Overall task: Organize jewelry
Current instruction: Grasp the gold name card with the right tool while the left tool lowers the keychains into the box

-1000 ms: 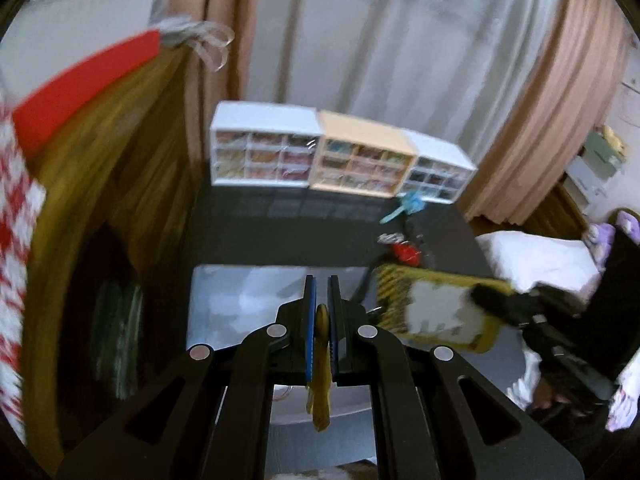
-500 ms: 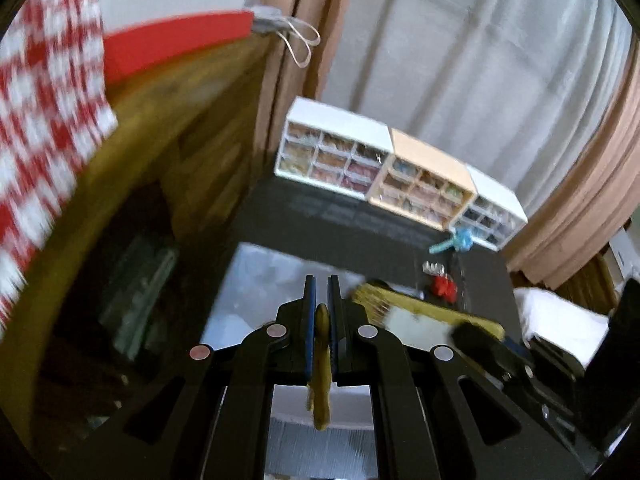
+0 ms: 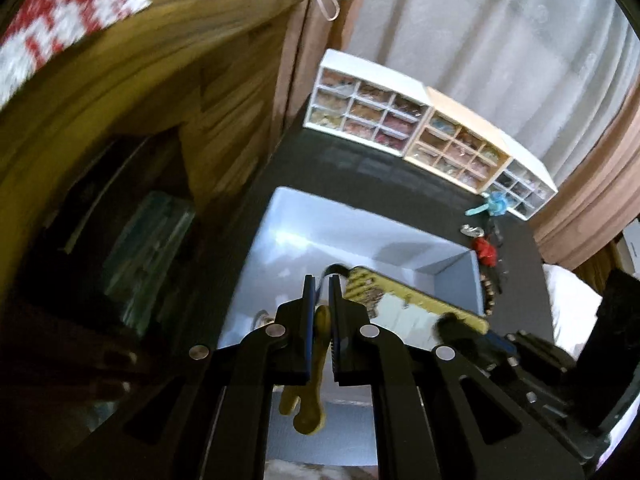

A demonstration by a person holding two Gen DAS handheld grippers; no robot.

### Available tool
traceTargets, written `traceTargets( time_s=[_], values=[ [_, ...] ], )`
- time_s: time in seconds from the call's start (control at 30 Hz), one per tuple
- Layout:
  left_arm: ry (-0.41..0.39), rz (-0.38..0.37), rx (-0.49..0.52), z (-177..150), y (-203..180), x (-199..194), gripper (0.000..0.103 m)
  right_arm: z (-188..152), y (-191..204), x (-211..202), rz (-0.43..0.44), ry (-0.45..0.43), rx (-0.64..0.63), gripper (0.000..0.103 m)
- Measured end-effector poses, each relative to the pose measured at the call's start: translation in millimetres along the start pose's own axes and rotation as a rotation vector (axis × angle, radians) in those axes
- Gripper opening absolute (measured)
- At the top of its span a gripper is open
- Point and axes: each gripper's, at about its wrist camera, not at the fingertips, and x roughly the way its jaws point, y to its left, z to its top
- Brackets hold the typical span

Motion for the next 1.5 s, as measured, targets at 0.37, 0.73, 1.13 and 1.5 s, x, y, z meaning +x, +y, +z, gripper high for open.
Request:
traceTargets(
  time_s=[0.37, 0.73, 1.13, 1.5],
  values=[
    [0.05, -0.072, 0.082, -8, -5, 25, 0.007, 3, -21, 11, 0.02, 0.036, 0.116, 0.008],
    [0.083, -0.131, 0.111, -8, -12, 40, 0.011, 0, -28, 18, -0.095, 0.069, 0.169, 0.015],
    [0.128, -0.156, 0.153, -13, -19, 55, 0.012, -7, -27, 31, -0.259, 0.161, 0.118, 0.025],
    [0.13, -0.171, 0.145, -13, -15, 54, 0.015, -1, -22, 27, -0.271, 0.145, 0.077, 0.026]
  ],
)
